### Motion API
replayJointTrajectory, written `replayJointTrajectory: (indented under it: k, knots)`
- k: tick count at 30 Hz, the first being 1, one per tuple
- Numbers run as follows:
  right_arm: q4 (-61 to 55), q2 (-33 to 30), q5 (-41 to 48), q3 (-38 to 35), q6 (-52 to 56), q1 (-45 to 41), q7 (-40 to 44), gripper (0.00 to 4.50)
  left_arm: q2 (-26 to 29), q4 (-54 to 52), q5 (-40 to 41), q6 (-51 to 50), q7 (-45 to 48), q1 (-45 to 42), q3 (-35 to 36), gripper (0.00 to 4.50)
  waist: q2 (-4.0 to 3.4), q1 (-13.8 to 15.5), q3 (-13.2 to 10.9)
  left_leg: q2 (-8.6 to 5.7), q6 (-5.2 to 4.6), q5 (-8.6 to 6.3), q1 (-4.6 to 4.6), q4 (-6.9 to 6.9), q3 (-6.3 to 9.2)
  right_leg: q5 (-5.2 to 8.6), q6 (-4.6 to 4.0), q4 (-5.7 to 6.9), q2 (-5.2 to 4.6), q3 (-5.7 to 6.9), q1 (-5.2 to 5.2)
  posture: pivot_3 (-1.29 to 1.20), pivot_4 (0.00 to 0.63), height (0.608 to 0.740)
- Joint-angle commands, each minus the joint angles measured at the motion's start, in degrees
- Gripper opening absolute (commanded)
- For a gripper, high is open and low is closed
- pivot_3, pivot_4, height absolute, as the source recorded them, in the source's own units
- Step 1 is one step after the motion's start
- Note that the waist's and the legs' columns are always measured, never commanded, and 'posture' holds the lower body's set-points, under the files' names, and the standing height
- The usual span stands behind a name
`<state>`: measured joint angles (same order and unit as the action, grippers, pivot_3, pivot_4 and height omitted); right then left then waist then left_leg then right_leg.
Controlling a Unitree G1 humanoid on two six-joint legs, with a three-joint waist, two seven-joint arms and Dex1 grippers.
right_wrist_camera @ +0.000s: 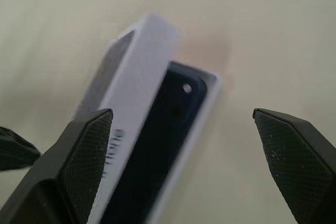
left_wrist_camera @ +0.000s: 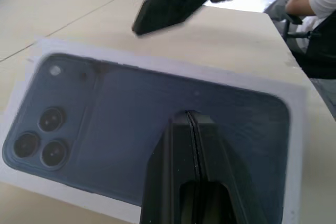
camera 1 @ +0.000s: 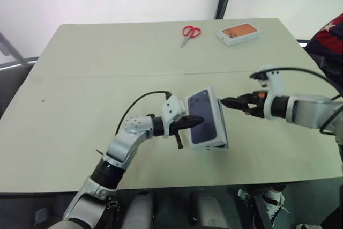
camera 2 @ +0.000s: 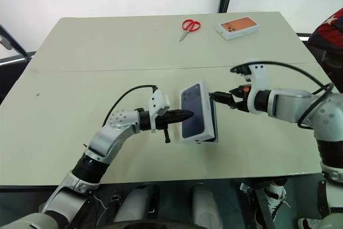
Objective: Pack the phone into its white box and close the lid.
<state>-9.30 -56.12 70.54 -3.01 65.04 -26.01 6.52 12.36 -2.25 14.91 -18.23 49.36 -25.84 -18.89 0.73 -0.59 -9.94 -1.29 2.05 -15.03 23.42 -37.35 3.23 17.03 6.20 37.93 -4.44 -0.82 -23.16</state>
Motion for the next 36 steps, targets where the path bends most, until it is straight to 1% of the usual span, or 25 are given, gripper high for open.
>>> replayJointTrajectory:
  k: [1, 3, 6, 7, 9, 10, 11, 13, 14, 16, 18, 21, 25, 28, 29, 30, 36]
  knots:
    - [-1.62, -0.53, -6.96, -1.67, -3.5, 0.24, 5.12, 4.47, -0.38, -1.68, 1.48, 0.04, -1.14, -1.52, 2.84, 0.0, 0.0, -0.14, 0.0, 0.0, 0.0, 0.0, 0.0, 0.0, 0.0, 0.0, 0.0, 0.02, 0.0, -0.01, -0.01, 0.0, 0.15, 0.74]
    - [-1.71, 0.07, -9.27, -2.13, -3.62, 0.42, 6.83, 4.47, -0.32, -1.93, 1.84, -0.31, -1.41, -1.59, 3.27, 0.0, 0.0, -0.13, 0.0, 0.01, 0.0, 0.0, -0.03, 0.0, 0.0, 0.0, 0.0, 0.05, 0.02, -0.01, -0.02, 0.0, 0.15, 0.74]
    - [-4.28, -3.88, -18.7, 1.96, -7.27, 0.2, 12.46, 3.66, 1.37, -4.86, 4.52, -7.83, -6.07, -2.45, 9.27, 0.0, -0.01, -0.06, 0.0, 0.01, 0.0, 0.0, -0.02, 0.0, 0.02, 0.0, 0.0, 0.05, 0.02, 0.0, -0.02, 0.0, 0.15, 0.74]
    - [-4.91, -4.78, -21.62, 3.17, -8.49, 0.3, 13.98, 3.18, 1.78, -5.58, 5.02, -9.55, -6.96, -2.57, 10.32, 0.0, -0.02, -0.07, -0.01, 0.01, 0.0, 0.0, -0.01, -0.01, 0.01, 0.0, 0.0, 0.05, 0.02, 0.0, -0.03, 0.0, 0.15, 0.74]
    - [-7.09, -8.26, -31.45, 8.54, -14.71, 1.4, 18.07, 2.09, 3.64, -7.52, 5.88, -14.82, -8.58, -2.66, 11.91, 0.0, -0.02, -0.07, -0.01, 0.0, 0.0, 0.0, -0.02, -0.01, 0.03, 0.0, 0.01, 0.05, 0.01, 0.02, -0.04, 0.0, 0.15, 0.74]
    - [-8.76, -10.41, -37.08, 11.39, -19.5, 2.72, 20.58, 1.67, 5.63, -8.46, 4.54, -18.02, -9.5, -2.62, 11.2, 0.0, -0.02, -0.09, -0.01, -0.01, 0.0, 0.0, -0.02, 0.01, 0.03, 0.01, 0.01, 0.04, 0.01, 0.01, -0.04, 0.0, 0.15, 0.74]
    - [-9.9, -11.67, -41.15, 13.11, -23.63, 3.89, 22.94, 1.67, 7.82, -9.56, 3.03, -21.35, -10.24, -2.54, 9.92, 0.0, -0.01, -0.09, -0.01, -0.01, 0.01, 0.0, -0.02, 0.0, 0.03, 0.02, 0.03, 0.04, 0.01, 0.02, -0.04, 0.0, 0.15, 0.74]
    - [-10.51, -12.22, -45.59, 14.15, -28.3, 5.28, 25.98, 1.67, 10.33, -11.05, 1.87, -25.83, -11.12, -2.5, 8.04, 0.0, -0.01, -0.1, -0.01, -0.02, 0.01, 0.0, -0.03, 0.01, 0.04, 0.03, 0.05, 0.02, 0.02, 0.03, -0.03, 0.0, 0.15, 0.74]
    - [-10.3, -11.91, -46.78, 14.09, -29.07, 5.51, 26.84, 1.67, 10.78, -11.57, 2.08, -27.1, -11.14, -2.49, 7.49, 0.0, -0.01, -0.09, -0.01, -0.03, 0.01, 0.0, -0.03, 0.01, 0.04, 0.03, 0.05, 0.03, 0.01, 0.02, -0.03, 0.0, 0.15, 0.74]
    - [-10.77, -10.57, -48.54, 14.0, -30.37, 5.83, 28.51, 1.67, 10.67, -12.32, 3.21, -32.91, -11.83, -3.21, 6.19, 0.0, 0.0, 0.0, -0.01, -0.06, 0.03, 0.01, -0.02, -0.01, 0.03, 0.03, 0.05, 0.05, -0.03, 0.02, -0.03, 0.0, 0.15, 0.74]
    - [-11.71, -9.6, -50.61, 14.53, -31.13, 6.04, 29.87, 1.67, 8.81, -12.18, 3.88, -37.0, -13.05, -4.38, 5.46, 0.0, 0.01, 0.12, -0.02, -0.07, 0.03, 0.01, -0.02, -0.03, 0.05, 0.03, 0.05, 0.05, -0.06, 0.02, 0.01, 0.0, 0.15, 0.74]
    - [-12.41, -8.67, -53.5, 14.87, -32.02, 6.69, 31.59, 1.67, 6.16, -11.49, 4.11, -40.39, -14.36, -5.71, 4.31, 0.0, 0.03, 0.13, -0.03, -0.08, 0.03, 0.01, -0.01, -0.05, 0.09, 0.03, 0.05, 0.05, -0.06, 0.05, 0.01, 0.0, 0.15, 0.74]
    - [-12.74, -7.67, -56.67, 14.37, -32.79, 7.28, 33.31, 1.67, 4.31, -10.68, 3.54, -41.71, -15.37, -6.56, 2.6, 0.0, 0.02, -0.1, -0.03, -0.07, 0.04, 0.02, -0.03, -0.03, 0.08, 0.03, 0.05, 0.05, -0.05, 0.04, 0.01, 0.0, 0.15, 0.74]
    - [-13.39, -7.22, -57.49, 13.85, -32.33, 7.9, 34.95, 0.8, 2.74, -9.99, 3.52, -42.07, -15.8, -6.87, 1.23, 0.0, 0.02, 0.01, -0.02, -0.06, 0.05, 0.03, -0.05, -0.02, 0.08, 0.03, 0.04, 0.06, -0.04, 0.02, 0.0, 0.0, 0.15, 0.74]
    - [-13.6, -7.12, -57.96, 13.71, -32.4, 8.12, 35.31, 0.33, 2.47, -9.83, 3.53, -42.1, -15.88, -6.91, 1.06, 0.0, 0.02, 0.01, -0.02, -0.07, 0.05, 0.03, -0.04, -0.03, 0.08, 0.03, 0.05, 0.06, -0.04, 0.02, 0.01, 0.0, 0.15, 0.74]
    - [-13.74, -6.9, -58.37, 13.53, -32.38, 8.23, 35.51, 0.04, 2.23, -9.65, 3.54, -42.15, -16.0, -6.99, 1.01, 0.0, 0.02, 0.02, -0.03, -0.07, 0.05, 0.03, -0.04, -0.04, 0.08, 0.03, 0.05, 0.05, -0.05, 0.02, 0.01, 0.0, 0.15, 0.74]
    - [-15.07, -5.57, -60.32, 12.97, -32.27, 8.59, 36.69, 0.04, 1.57, -9.97, 4.09, -42.17, -15.69, -7.02, 0.75, 0.0, 0.02, 0.03, -0.02, -0.08, 0.06, 0.03, -0.04, -0.03, 0.08, 0.03, 0.04, 0.06, -0.06, 0.01, 0.01, 0.0, 0.15, 0.74]
